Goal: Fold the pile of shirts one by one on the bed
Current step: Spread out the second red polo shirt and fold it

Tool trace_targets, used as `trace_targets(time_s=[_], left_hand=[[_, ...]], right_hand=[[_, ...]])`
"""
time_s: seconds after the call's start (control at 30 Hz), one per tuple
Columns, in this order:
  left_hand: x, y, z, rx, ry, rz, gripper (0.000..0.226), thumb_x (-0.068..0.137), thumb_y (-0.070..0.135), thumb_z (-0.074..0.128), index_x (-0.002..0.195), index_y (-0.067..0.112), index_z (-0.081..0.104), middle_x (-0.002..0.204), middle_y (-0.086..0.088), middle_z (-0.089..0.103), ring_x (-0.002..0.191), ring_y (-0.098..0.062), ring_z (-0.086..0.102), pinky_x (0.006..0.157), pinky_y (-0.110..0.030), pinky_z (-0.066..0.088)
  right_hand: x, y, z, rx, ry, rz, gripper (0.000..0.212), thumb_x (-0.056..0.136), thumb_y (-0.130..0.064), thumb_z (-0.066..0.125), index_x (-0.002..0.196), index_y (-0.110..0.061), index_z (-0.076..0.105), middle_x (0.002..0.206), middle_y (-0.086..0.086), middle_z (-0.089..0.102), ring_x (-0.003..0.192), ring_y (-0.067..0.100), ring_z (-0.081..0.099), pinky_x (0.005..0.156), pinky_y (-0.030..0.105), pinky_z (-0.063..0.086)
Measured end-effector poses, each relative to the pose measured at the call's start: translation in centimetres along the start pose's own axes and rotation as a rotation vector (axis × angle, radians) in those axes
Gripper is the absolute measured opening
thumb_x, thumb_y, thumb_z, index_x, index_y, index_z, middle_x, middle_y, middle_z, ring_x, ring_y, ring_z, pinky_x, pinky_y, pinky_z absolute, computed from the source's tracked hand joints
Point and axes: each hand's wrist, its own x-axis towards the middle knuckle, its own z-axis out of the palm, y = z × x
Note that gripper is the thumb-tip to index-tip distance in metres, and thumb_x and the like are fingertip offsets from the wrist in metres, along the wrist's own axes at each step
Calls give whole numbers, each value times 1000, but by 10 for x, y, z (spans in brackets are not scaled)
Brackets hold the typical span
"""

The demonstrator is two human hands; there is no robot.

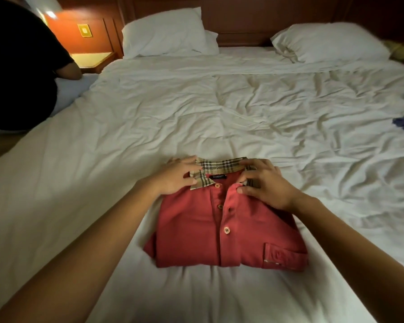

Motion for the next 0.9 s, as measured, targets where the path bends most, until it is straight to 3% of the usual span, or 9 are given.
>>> trace_targets(time_s=[0.1, 0.2, 0.3, 0.4, 0.5, 0.63, 0.77, 0.9], left_hand=[[-5, 4, 16, 102, -41, -80, 58, 105, 42, 39, 158, 33, 18, 167, 12, 0, 153, -24, 7, 124, -45, 10], [-11, 5, 28, 53, -39, -130, 58, 107, 47, 28, 159, 36, 4, 166, 16, -8, 154, -20, -1, 124, -45, 4], [-15, 2, 38, -6, -28, -167, 58, 106, 49, 24, 156, 43, -6, 165, 13, -14, 154, -17, -8, 123, -46, -1], [-15, -2, 44, -56, 10, -190, 58, 106, 47, 26, 153, 52, -7, 167, 8, -13, 154, -18, -8, 123, -48, 0], [-10, -6, 44, -166, 59, -211, 56, 103, 48, 28, 152, 56, 3, 167, 4, 7, 154, -20, 4, 122, -51, 3], [5, 1, 40, -259, 220, -277, 49, 94, 71, 29, 133, 43, 39, 142, 1, 48, 137, -28, 35, 111, -48, 19], [12, 7, 45, -143, 429, -267, 47, 93, 64, 47, 118, 26, 43, 123, -1, 59, 120, -29, 51, 103, -45, 32], [17, 3, 50, 57, 460, -277, 69, 89, 71, 49, 131, 16, 50, 122, -10, 67, 117, -31, 59, 99, -42, 38]], right_hand=[[14, -12, 10, 67, 133, -34, 16, 90, -44, 65, 103, -35, 69, 136, -12, 48, 131, 16, 37, 103, 42, 29], [25, -20, 28, -7, 82, 27, 26, 93, -54, 56, 116, -43, 63, 142, -9, 44, 137, 16, 31, 104, 42, 23], [23, -18, 48, -209, -62, 114, 47, 97, -63, 35, 144, -55, 34, 162, -1, 21, 150, 19, 9, 115, 47, 9], [18, -14, 47, -107, -45, 152, 59, 92, -74, 25, 149, -58, 16, 167, -1, 0, 152, 16, -6, 118, 47, 2], [15, -7, 41, -16, 159, 245, 63, 90, -76, 18, 150, -56, 14, 166, 1, 5, 152, 20, 3, 119, 49, 8], [19, 10, 38, -215, 167, 436, 63, 97, -65, 23, 148, -31, 37, 145, 11, 47, 136, 32, 37, 108, 49, 28], [27, 21, 39, -320, 169, 471, 65, 95, -68, 25, 119, -21, 62, 126, 9, 56, 122, 32, 46, 101, 49, 30], [39, 31, 29, -308, 86, 439, 71, 83, -83, 34, 96, -18, 61, 107, 7, 63, 112, 32, 55, 92, 46, 38]])
